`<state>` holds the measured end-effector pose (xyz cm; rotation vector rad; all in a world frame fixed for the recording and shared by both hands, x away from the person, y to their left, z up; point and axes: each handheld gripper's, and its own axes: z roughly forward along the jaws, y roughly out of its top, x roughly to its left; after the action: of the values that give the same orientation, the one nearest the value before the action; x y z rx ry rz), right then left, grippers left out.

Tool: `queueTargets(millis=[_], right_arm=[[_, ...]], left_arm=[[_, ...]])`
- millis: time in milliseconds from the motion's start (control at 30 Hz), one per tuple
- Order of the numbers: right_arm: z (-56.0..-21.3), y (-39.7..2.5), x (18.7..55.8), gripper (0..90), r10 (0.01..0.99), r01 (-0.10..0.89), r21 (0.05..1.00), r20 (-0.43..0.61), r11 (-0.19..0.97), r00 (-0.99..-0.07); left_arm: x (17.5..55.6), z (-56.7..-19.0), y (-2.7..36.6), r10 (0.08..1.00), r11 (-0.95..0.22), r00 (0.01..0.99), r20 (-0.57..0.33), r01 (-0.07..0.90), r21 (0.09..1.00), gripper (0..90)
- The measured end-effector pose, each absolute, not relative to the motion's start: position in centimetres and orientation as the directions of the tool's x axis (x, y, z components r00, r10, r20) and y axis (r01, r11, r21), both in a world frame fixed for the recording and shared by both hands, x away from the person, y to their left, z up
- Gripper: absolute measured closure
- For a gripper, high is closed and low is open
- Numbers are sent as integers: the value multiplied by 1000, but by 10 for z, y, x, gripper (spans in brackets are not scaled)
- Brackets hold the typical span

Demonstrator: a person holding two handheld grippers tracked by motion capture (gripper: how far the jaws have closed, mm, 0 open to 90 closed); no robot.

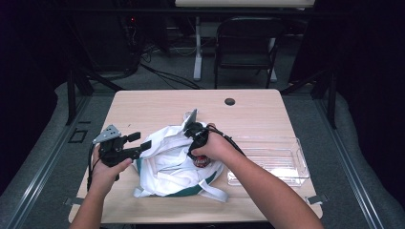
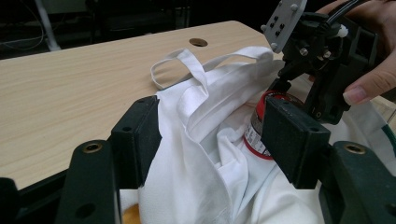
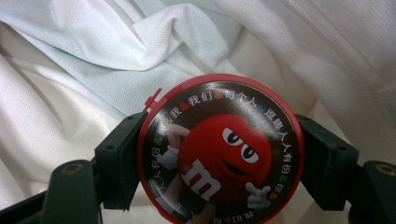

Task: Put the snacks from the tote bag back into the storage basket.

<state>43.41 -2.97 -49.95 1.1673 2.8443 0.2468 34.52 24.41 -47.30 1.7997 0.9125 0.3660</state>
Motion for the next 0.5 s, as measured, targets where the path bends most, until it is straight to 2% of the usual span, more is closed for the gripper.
queueTargets(millis=[500], right_arm=[[-491,-32,430,251,699,687,196,11,700,-715]], left_arm=[[346,-474,243,729,-167,663,-169,413,895,374]])
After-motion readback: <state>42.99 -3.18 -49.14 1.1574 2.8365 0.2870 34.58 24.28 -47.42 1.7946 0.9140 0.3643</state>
